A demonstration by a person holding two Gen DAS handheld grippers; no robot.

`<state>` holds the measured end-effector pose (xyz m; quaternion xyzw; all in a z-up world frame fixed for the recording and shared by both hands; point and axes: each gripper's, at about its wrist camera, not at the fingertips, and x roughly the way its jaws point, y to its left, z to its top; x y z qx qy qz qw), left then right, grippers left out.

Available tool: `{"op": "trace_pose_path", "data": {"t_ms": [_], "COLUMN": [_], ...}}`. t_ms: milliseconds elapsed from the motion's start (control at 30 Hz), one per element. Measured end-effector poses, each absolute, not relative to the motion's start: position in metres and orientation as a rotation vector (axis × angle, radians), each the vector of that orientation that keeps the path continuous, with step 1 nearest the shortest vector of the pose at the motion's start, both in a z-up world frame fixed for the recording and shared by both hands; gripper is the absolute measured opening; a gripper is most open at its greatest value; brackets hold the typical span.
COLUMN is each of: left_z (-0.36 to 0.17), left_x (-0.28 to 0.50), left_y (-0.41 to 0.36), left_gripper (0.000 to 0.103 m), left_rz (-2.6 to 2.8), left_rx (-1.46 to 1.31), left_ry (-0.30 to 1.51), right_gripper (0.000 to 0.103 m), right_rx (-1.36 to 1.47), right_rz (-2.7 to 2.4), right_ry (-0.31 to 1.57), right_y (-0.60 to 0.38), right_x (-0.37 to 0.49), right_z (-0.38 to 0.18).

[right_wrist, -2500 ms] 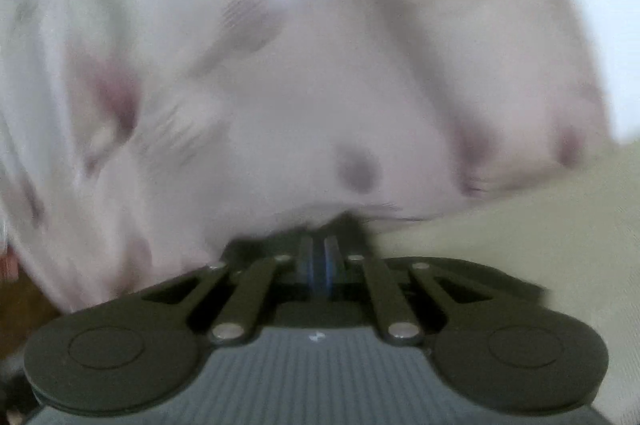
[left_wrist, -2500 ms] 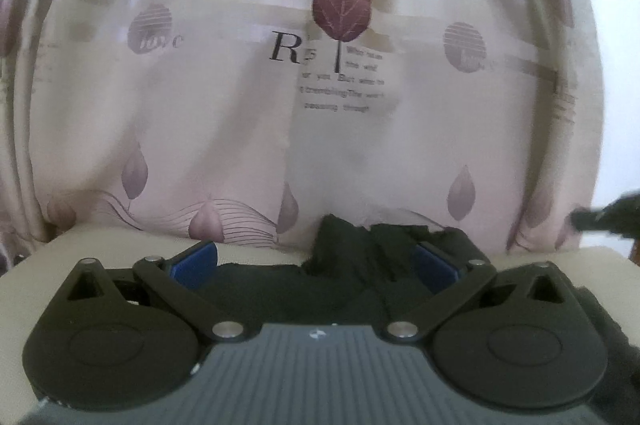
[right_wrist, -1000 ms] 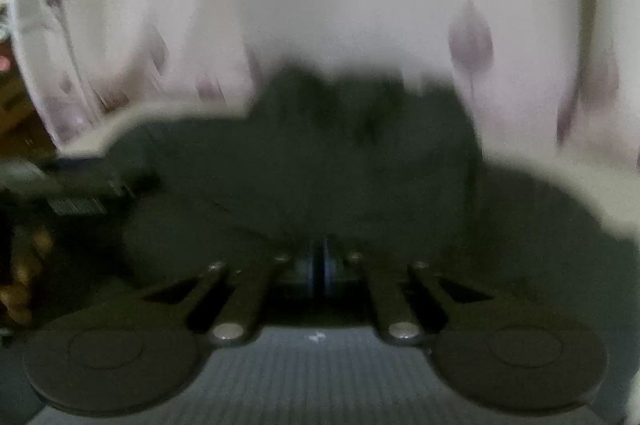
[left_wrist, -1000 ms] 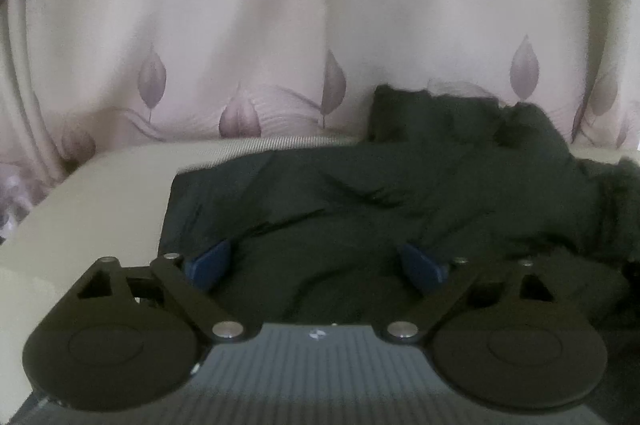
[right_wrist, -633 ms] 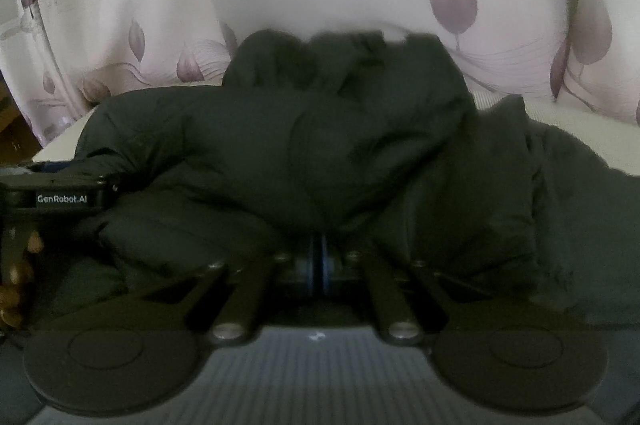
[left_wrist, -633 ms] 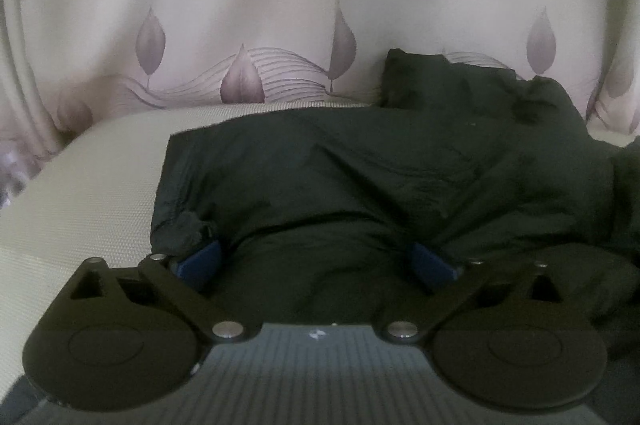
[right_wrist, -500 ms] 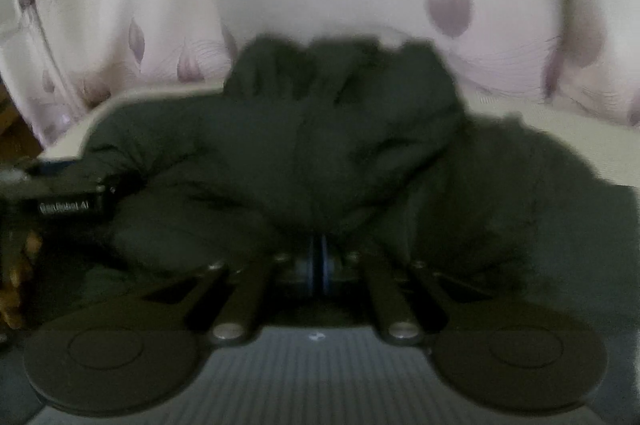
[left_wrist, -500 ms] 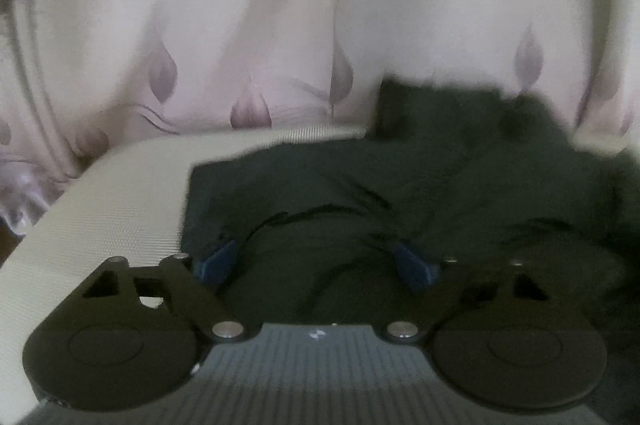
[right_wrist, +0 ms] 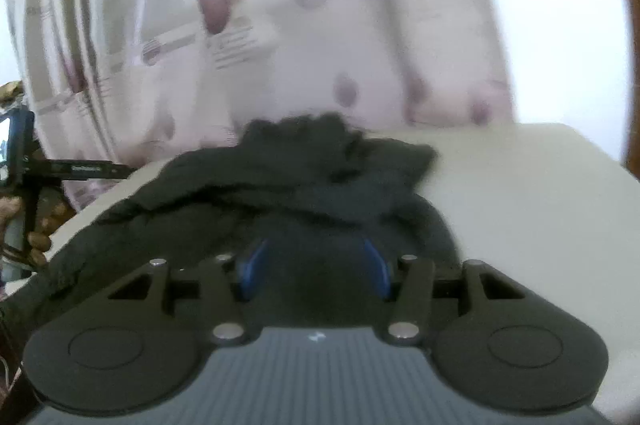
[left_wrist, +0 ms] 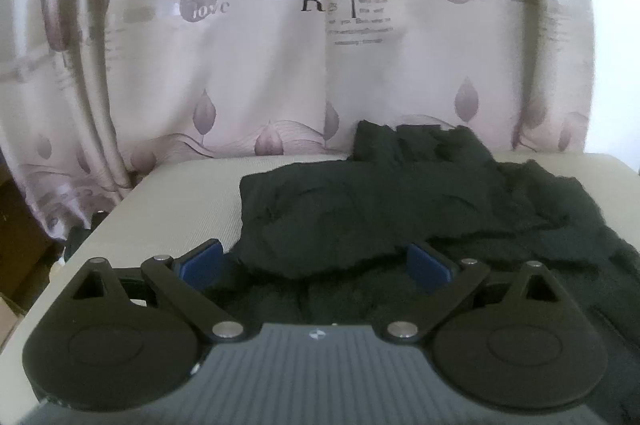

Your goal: Fold large clothes

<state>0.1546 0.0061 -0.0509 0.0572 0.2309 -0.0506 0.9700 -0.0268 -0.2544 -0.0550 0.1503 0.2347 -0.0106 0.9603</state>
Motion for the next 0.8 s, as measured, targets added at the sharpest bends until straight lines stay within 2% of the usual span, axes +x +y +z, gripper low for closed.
{"op": "trace_pose_path", "data": {"t_ms": [67, 200, 567, 800], "left_z": [-0.051, -0.055, -0.074, -0.092], "left_x": [0.142, 0.122, 0.088, 0.042], "left_y": [0.006, 0.009, 0.041, 0.127], "left_gripper": [0.098, 0.098, 0.1, 0.1], "left_rz": [-0.105, -0.109, -0.071, -0.036], "left_rx": [0.122, 0.122, 0.109, 0.076], "left_ry": [0.469, 0.494, 0.563, 0.501], "right_gripper": [0.057, 0.08, 0.081, 0.081], "right_rx": [0.309, 0.277, 0.408, 0.635], "right_rz": [-0.067, -0.149, -0.2, -0.155], "right_ry": [0.483, 0.487, 0.535, 0.567], "right_y": [-0.254, -0.251, -0.256, -0.271], "right_x": [-0.051, -0.082, -0.117, -0.129], "right_z": [-0.056, -0.063, -0.094, -0.121]}}
